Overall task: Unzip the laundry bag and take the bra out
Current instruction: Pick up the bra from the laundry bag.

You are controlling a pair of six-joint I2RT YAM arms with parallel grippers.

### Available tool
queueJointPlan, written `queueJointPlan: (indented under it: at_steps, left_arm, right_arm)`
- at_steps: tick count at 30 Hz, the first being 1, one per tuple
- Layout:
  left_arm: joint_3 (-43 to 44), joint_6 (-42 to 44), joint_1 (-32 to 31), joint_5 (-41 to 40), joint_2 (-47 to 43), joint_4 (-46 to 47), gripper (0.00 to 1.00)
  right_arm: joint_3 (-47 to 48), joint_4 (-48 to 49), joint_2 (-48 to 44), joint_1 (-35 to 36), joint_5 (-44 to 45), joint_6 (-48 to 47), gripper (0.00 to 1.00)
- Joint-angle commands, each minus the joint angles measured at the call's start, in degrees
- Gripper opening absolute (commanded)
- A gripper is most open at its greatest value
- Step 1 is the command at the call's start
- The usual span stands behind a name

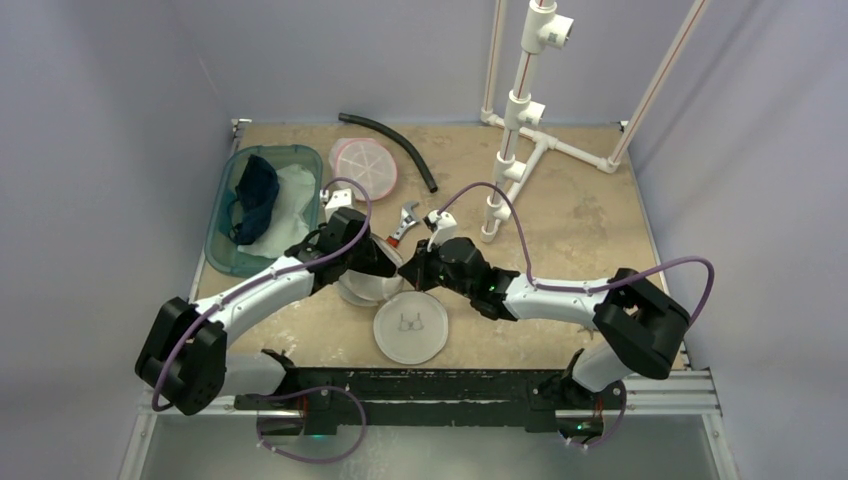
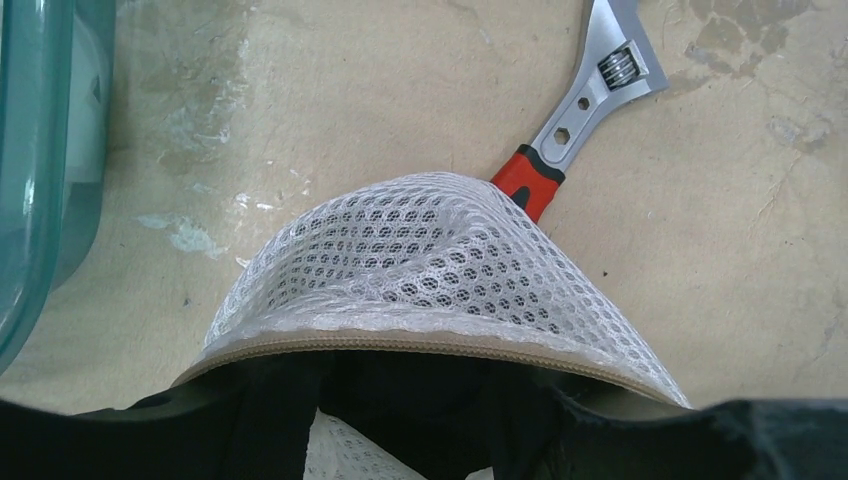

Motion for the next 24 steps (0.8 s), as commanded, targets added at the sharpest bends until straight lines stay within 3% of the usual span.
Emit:
queueJointPlan:
  at_steps: [1, 6, 10, 12, 14, 20, 24]
  left_arm:
    - [0.37, 0.40, -0.23, 0.24, -0.94, 2.91, 0.52]
    - [-0.16, 1.07, -0.31, -0.70, -1.04, 2.32, 0.52]
    - [0.56, 2.10, -0.31, -3.77, -0.09, 0.65, 0.70]
    - [0.58, 3.04, -0.29, -4.79, 0.29, 0.86, 0.73]
    - [0.56, 4.21, -0.38, -5.07, 1.09, 1.93, 0.70]
    - [1.31, 5.42, -0.49, -3.33, 5.24, 4.33, 0.48]
    - [1.68, 5.16, -0.51, -4.38, 7.45, 4.24, 0.47]
  right_arm:
    - [-0.36, 1.43, -2.03, 0.18, -1.56, 0.07, 0.00]
    - [-0.28, 1.31, -2.33, 0.22, -1.82, 0.38, 0.00]
    - [-0.47, 1.39, -2.35, 0.16, -1.90, 0.46, 0.00]
    - [-0.50, 1.52, -2.31, 0.21, -1.99, 0.57, 0.00]
    - [-0.54, 1.74, -2.15, 0.18, -2.24, 0.62, 0.00]
    - [-0.32, 1.89, -1.70, 0.18, -2.70, 0.61, 0.00]
    - [-0.06, 2.00, -1.60, 0.17, -3.06, 0.42, 0.00]
